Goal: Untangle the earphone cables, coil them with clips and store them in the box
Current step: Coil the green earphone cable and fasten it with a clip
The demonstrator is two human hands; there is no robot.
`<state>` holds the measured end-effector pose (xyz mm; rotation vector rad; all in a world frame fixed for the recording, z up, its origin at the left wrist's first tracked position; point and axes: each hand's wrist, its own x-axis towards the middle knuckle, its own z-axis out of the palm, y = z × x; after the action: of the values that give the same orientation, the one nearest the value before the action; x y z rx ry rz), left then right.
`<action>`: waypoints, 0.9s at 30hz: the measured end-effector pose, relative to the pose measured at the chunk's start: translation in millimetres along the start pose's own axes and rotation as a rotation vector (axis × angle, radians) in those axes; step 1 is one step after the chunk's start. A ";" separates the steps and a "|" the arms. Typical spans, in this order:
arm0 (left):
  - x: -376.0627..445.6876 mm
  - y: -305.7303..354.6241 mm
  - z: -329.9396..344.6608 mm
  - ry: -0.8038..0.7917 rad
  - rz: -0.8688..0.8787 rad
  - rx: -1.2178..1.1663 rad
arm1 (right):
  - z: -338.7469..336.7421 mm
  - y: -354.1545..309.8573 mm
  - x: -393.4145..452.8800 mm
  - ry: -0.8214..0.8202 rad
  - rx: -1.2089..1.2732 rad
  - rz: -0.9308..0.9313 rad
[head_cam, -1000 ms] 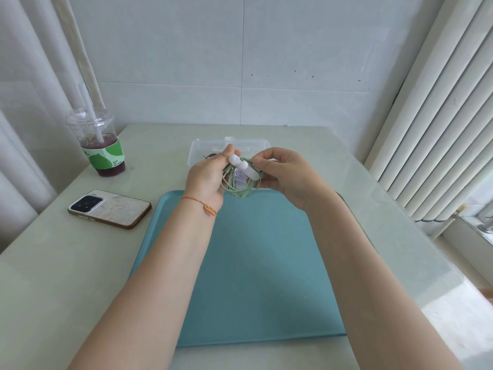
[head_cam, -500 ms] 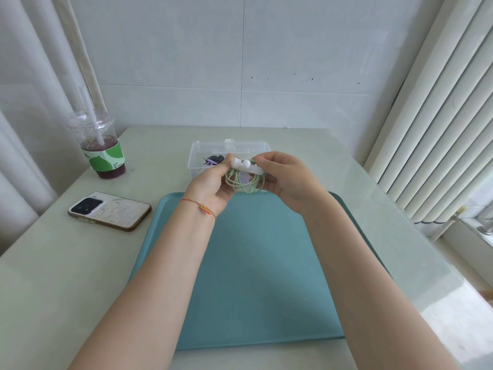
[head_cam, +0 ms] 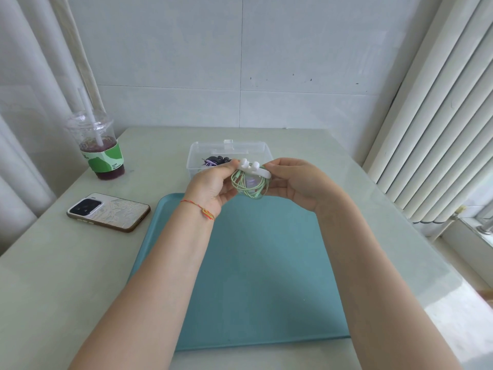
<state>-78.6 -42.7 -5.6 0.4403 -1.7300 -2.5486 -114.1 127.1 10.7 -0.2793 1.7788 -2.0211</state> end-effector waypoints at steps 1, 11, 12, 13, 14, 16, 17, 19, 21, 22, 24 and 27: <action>1.5 0.3 -0.2 0.007 0.017 -0.004 | 0.6 0.4 0.6 0.002 0.007 -0.006; 0.0 -1.5 6.9 0.113 0.116 -0.146 | 6.2 0.6 1.6 0.112 -0.026 -0.140; 1.9 -2.6 6.3 0.136 0.119 -0.160 | 7.4 0.2 2.1 0.114 -0.034 -0.153; 2.1 -2.4 6.6 0.157 0.123 -0.179 | 8.5 0.0 2.7 0.116 -0.054 -0.168; 3.1 -2.9 6.4 0.172 0.124 -0.195 | 9.8 0.2 3.6 0.122 -0.086 -0.186; 2.6 -2.2 7.8 0.163 0.119 -0.220 | 12.2 0.9 4.8 0.165 -0.175 -0.231; 2.2 -1.8 8.6 0.142 0.114 -0.227 | 12.7 1.1 5.2 0.196 -0.224 -0.260; -1.5 0.5 10.8 0.075 0.101 -0.247 | 12.5 0.8 5.5 0.247 -0.310 -0.324; -5.9 3.0 11.0 0.010 0.095 -0.278 | 11.8 -1.1 4.7 0.267 -0.338 -0.367; -6.9 4.3 10.5 -0.024 0.100 -0.285 | 11.2 -2.4 3.9 0.267 -0.331 -0.377; -9.0 7.5 9.3 -0.086 0.117 -0.254 | 10.7 -5.0 1.8 0.258 -0.308 -0.383; -15.3 13.0 9.8 -0.159 0.130 -0.162 | 8.7 -8.0 -0.3 0.250 -0.289 -0.376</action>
<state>-68.1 -36.0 12.9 0.1176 -1.5223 -2.6641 -111.6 120.1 20.0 -0.5000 2.3264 -2.1144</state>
